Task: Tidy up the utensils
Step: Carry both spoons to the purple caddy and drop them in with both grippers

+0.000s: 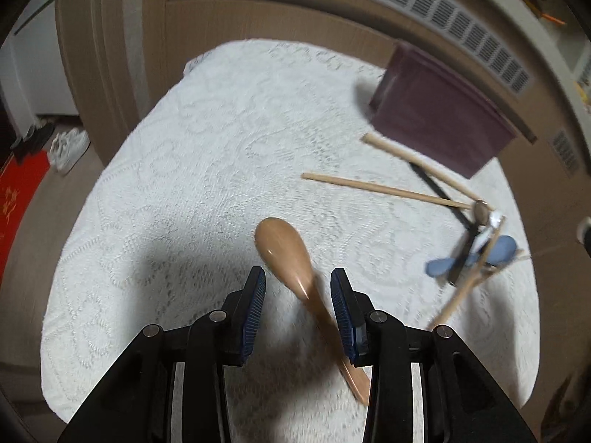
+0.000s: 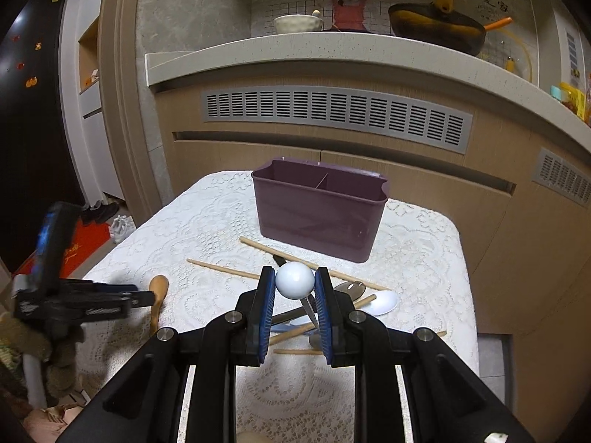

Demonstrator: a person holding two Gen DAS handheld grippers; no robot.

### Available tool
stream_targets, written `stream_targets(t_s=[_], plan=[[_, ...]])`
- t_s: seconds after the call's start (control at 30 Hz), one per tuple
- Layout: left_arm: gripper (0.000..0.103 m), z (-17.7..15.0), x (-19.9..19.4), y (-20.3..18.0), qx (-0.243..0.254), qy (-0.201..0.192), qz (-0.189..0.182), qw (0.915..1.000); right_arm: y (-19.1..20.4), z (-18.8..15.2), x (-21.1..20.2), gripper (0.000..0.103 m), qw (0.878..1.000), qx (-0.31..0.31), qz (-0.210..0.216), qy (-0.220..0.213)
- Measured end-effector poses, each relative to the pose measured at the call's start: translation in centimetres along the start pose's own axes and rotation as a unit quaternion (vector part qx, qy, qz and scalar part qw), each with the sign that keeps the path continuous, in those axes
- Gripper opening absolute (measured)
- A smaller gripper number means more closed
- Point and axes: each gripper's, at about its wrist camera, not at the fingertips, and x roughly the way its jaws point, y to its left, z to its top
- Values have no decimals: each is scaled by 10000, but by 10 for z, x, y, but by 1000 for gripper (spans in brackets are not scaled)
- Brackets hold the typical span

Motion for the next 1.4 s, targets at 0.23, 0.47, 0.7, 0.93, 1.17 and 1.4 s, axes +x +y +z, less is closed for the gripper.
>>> stream_targets(t_s=[0.23, 0.47, 0.7, 0.93, 1.17, 1.4], plan=[[34, 7, 21, -22, 517, -299, 635, 9962, -8, -8, -2, 21, 9999, 75, -85, 2], [34, -24, -19, -38, 1143, -1008, 217, 9881, -10, -9, -14, 21, 9999, 94, 96, 23], [33, -32, -89, -63, 1625, -2119, -22, 9637, -7, -9, -25, 21, 9997, 99, 227, 2], [31, -17, -140, -88, 1930, -2899, -299, 9369, -13, 11, -44, 21, 9993, 176, 196, -280], [30, 18, -175, -109, 2138, -3357, -458, 9163, -19, 47, -67, 21, 9972, 103, 200, -713], [30, 80, -218, -137, 2370, -3919, -504, 8875, -33, 127, -88, 21, 9911, -17, 156, -1321]])
